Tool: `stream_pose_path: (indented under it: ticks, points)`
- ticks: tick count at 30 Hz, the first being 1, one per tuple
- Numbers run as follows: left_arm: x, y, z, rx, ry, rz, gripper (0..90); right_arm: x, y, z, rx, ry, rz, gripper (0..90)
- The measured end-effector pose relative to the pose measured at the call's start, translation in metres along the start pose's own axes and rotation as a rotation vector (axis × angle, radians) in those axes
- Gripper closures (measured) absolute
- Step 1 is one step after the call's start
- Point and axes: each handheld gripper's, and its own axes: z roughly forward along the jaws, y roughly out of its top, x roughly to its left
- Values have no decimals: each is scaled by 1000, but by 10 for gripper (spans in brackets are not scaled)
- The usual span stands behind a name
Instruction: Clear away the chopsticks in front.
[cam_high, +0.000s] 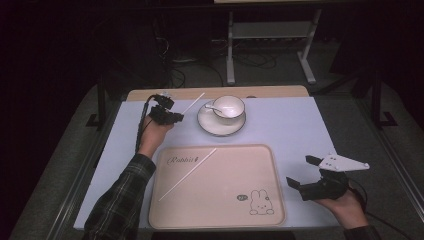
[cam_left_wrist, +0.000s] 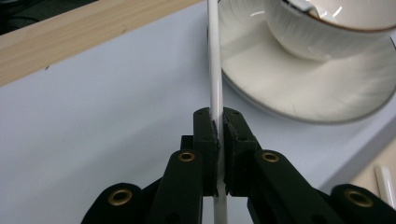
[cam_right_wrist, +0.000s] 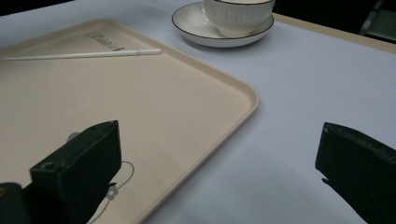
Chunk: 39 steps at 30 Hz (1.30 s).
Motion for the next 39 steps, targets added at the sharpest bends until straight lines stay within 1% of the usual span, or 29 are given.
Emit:
stream_pose_path:
  ticks: [2, 5, 7, 9, 11, 15, 16, 19, 20, 21, 23, 24, 27, 29, 30, 32, 34, 36, 37, 39]
  points:
    - [1, -7, -8, -1, -2, -5, 849, 0, 0, 0, 2, -1, -2, 0]
    - [1, -22, -25, -14, -8, -15, 849, 1, 0, 1, 6, -3, -1, 0]
    - [-1, -32, -34, -25, -17, -25, 849, 2, 0, 1, 5, -1, 0, 0]
    - [-4, -42, -43, -26, -20, -24, 849, 2, 0, 1, 4, -1, 0, 0]
    - [-8, -51, -50, -25, -33, -21, 849, 2, 0, 1, 3, -1, 3, 0]
    - [-20, -69, -67, -33, -51, -12, 849, 2, 1, 0, 4, -3, 0, 0]
    - [-24, -73, -71, -42, -56, -15, 849, 2, 1, 1, 4, -4, 0, 0]
    - [-38, -87, -79, -61, -83, -13, 849, 2, 1, 1, 4, -7, 0, 0]
    - [-43, -92, -81, -68, -102, -21, 849, 2, 1, 1, 4, -7, 1, 0]
    - [-48, -95, -82, -72, -113, -19, 849, 2, 1, 1, 3, -8, 2, 0]
    - [-55, -99, -84, -70, -119, -9, 849, 2, 1, 1, 4, -9, 2, 0]
    - [-62, -103, -85, -73, -133, -9, 849, 2, 1, 1, 5, -9, 5, 0]
    - [-79, -110, -83, -53, -141, 19, 849, 2, 0, 1, 5, -13, 9, 0]
    - [-87, -115, -80, -45, -159, 22, 849, 2, 0, 1, 9, -15, 10, 0]
    - [-92, -118, -78, -31, -159, 32, 849, 2, 0, 1, 10, -17, 9, 0]
    - [-96, -121, -74, -16, -171, 40, 849, 2, 0, 1, 8, -16, 9, 0]
    - [-100, -124, -68, 13, -176, 51, 849, 1, 0, 1, 7, -16, 8, 0]
    - [-103, -126, -64, 26, -188, 48, 849, 2, 0, 1, 9, -18, 9, 0]
    - [-106, -127, -63, 33, -191, 57, 849, 2, 0, 2, 11, -20, 7, 0]
    - [-109, -128, -61, 41, -185, 67, 848, 2, 0, 2, 14, -17, 7, 0]
